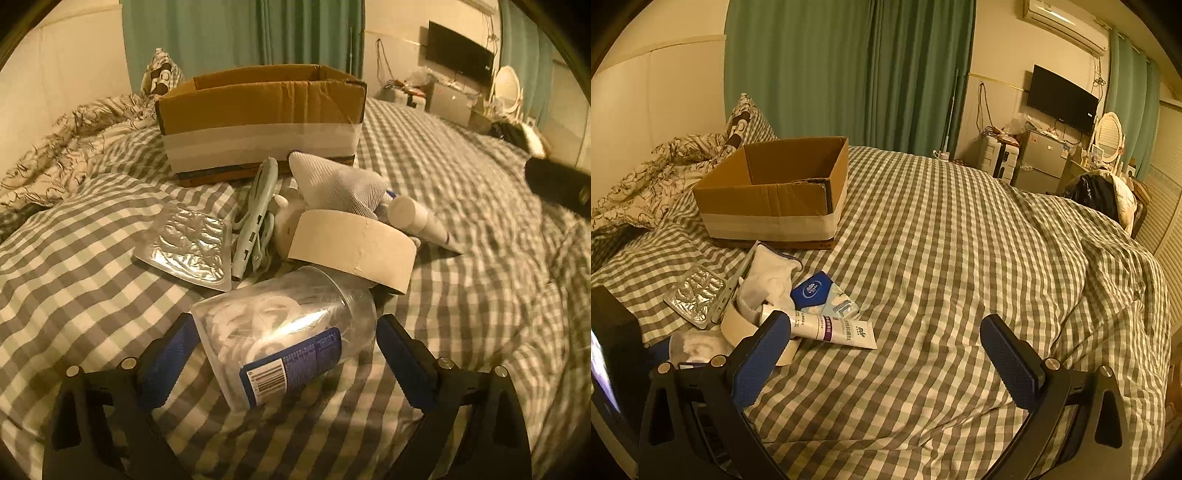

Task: Organize objects
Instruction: 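Grasp the clear cotton-swab jar with the left tool while the right tool grasps the white tube, then carry the jar and tube into the cardboard box and open both tools, then withdraw both tools from the box back toward the remaining items, then grasp the blue tissue pack with the right tool while the left tool grasps the green clip, then carry the tissue pack and green clip into the box and open both tools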

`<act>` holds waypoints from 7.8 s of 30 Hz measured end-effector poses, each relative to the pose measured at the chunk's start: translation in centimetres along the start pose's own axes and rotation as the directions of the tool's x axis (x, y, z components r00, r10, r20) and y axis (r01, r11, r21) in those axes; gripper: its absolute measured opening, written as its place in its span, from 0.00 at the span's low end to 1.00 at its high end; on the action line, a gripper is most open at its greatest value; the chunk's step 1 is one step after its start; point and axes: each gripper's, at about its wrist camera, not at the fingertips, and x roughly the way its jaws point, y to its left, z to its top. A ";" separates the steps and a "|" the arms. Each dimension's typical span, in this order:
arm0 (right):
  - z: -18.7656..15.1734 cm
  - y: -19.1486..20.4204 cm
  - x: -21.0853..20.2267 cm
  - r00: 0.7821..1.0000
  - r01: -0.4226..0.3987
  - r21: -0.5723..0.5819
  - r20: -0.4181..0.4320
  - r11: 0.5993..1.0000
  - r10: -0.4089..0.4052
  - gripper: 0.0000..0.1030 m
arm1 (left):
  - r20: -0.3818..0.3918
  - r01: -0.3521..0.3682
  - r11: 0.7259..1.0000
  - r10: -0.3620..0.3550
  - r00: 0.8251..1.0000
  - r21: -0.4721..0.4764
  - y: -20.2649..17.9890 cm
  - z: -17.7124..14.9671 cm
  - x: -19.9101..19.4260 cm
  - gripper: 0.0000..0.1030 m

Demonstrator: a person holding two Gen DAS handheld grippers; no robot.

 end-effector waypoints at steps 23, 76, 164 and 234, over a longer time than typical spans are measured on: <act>0.3 3.7 9.2 0.956 -0.260 -0.239 -0.199 0.936 0.215 0.40 | -0.066 -0.027 0.999 0.028 0.997 0.023 1.9 0.6 -1.3 0.83; 16.4 0.7 -1.9 0.927 -0.342 -0.126 0.118 0.931 0.356 0.22 | 0.279 0.093 0.995 -0.076 0.957 -0.046 5.5 19.3 -9.4 0.93; 0.0 -2.5 10.0 0.963 -0.238 -0.173 -0.166 0.956 0.210 0.55 | -0.075 0.047 0.996 -0.041 0.996 0.079 3.0 10.7 8.4 0.86; 17.1 4.4 0.2 0.943 -0.265 -0.148 0.168 0.953 0.288 0.56 | 0.229 0.110 0.985 -0.139 0.963 0.135 5.6 24.1 -7.2 0.13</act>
